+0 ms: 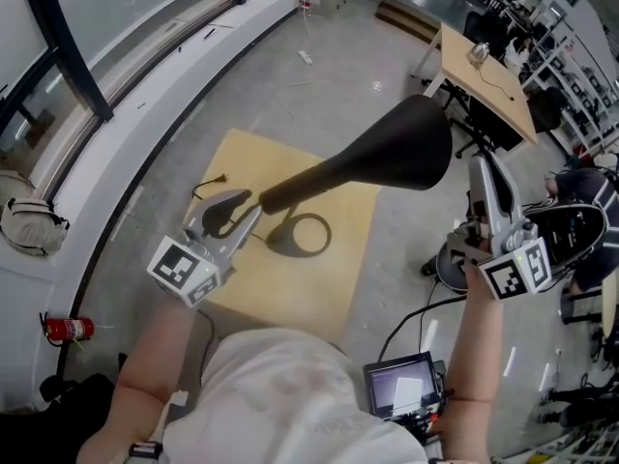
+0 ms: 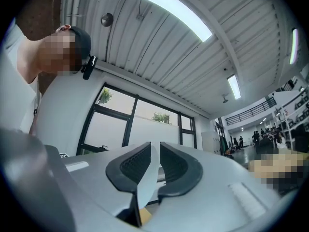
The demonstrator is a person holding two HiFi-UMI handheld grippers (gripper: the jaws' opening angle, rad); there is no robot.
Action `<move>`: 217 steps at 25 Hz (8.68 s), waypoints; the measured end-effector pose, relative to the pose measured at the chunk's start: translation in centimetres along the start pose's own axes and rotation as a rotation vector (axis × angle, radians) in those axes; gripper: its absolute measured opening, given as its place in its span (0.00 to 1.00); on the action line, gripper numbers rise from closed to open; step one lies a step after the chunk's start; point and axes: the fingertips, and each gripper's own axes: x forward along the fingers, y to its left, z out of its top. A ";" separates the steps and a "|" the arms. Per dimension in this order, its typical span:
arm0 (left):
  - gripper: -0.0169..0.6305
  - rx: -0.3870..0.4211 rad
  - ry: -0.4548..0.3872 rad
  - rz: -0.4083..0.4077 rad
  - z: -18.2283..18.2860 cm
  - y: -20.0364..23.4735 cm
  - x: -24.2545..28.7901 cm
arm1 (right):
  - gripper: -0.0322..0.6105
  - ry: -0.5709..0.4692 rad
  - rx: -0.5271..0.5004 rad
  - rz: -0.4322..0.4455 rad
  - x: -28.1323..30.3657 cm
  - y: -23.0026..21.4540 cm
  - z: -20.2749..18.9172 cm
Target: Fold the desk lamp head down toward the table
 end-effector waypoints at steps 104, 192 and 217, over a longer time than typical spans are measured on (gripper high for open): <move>0.37 0.358 0.384 -0.280 -0.7 -1.7 4.1 | 0.42 0.188 0.278 -0.133 3.1 -4.8 -13.5; 0.42 0.660 0.659 -0.226 5.5 -4.8 5.4 | 0.43 0.211 1.221 0.068 1.3 0.9 -34.5; 0.49 0.458 0.449 0.054 8.0 -3.3 5.2 | 0.48 0.275 1.104 0.219 2.3 0.0 -34.9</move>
